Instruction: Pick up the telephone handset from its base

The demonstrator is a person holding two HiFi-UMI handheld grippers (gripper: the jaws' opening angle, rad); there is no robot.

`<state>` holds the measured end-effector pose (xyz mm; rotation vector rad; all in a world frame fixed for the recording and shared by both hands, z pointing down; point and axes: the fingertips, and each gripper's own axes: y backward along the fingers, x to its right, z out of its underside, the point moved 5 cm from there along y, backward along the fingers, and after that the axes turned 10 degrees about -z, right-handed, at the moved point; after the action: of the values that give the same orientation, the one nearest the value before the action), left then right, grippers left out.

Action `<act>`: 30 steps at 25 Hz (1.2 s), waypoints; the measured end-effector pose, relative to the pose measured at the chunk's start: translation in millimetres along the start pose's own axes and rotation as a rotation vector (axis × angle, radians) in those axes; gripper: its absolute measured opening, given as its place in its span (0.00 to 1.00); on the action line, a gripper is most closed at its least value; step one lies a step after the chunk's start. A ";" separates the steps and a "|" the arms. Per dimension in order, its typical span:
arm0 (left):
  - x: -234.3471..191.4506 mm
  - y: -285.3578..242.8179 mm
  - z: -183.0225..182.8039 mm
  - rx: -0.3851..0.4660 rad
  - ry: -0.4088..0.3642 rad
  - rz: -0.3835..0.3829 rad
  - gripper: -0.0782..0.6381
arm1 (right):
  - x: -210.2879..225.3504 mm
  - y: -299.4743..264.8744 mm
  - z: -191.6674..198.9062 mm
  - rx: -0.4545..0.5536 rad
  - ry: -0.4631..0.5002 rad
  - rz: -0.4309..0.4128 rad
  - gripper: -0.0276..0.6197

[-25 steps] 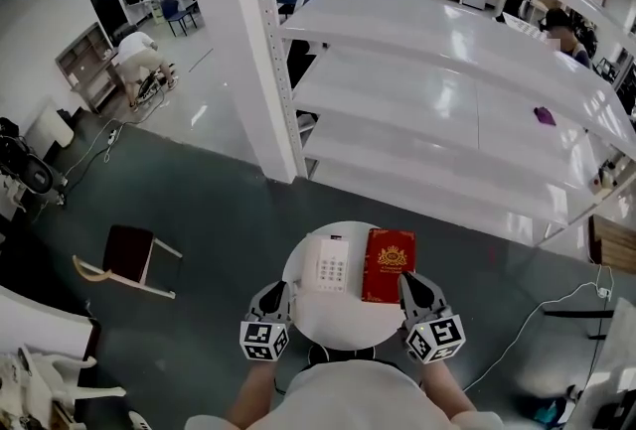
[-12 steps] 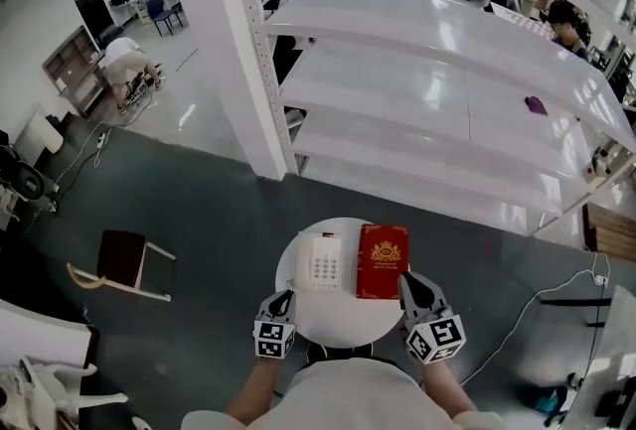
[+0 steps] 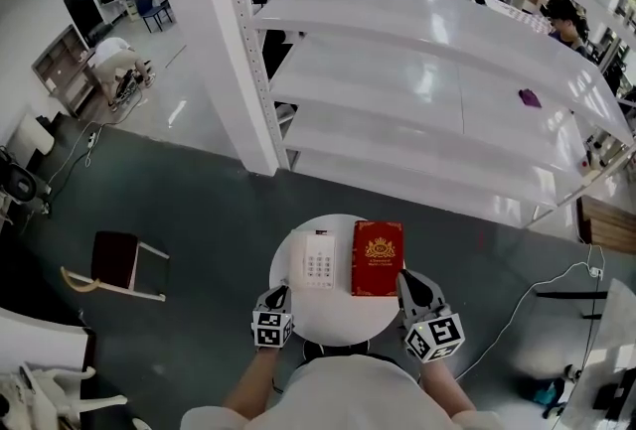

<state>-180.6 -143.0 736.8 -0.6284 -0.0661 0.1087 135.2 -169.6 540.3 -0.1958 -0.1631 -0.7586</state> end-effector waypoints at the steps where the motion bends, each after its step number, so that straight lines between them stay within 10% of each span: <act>1: -0.2 -3.9 -0.9 -0.004 -0.005 0.000 0.15 | 0.8 -0.3 -0.1 -0.001 -0.001 0.003 0.05; 9: -1.8 -38.2 -3.5 -0.049 -0.004 0.001 0.17 | 8.3 -4.2 1.0 -0.004 -0.001 0.020 0.05; 14: -1.8 -60.4 -3.9 -0.112 0.006 -0.003 0.41 | 14.1 -5.9 -2.0 -0.005 -0.009 0.037 0.05; 30: -12.2 -110.7 14.7 -0.268 0.022 -0.044 0.43 | 20.8 -4.9 2.7 -0.027 -0.018 0.068 0.05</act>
<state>-185.1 -224.9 813.6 -0.8955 -0.0736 0.0500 146.4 -186.3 547.9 -0.2326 -0.1626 -0.6915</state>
